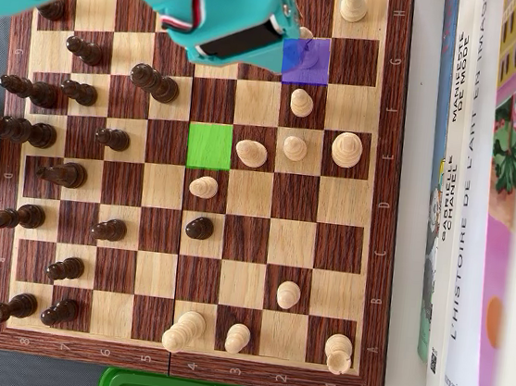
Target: Play chess
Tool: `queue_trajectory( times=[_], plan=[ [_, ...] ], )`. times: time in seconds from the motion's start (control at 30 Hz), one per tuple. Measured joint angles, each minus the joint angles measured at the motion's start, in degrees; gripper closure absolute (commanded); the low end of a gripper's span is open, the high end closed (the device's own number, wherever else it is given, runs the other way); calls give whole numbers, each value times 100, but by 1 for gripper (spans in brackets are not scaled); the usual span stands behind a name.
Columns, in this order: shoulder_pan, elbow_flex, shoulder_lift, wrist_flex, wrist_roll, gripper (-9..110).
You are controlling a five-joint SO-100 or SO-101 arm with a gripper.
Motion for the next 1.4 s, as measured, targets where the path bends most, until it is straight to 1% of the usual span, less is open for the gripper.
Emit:
queue_trajectory(
  times=[0.57, 0.8, 1.4],
  plan=[
    [26, 0, 0, 0, 105, 88],
    [26, -264, -369, -167, 105, 88],
    [9, -281, -475, -193, 105, 88]
  ],
)
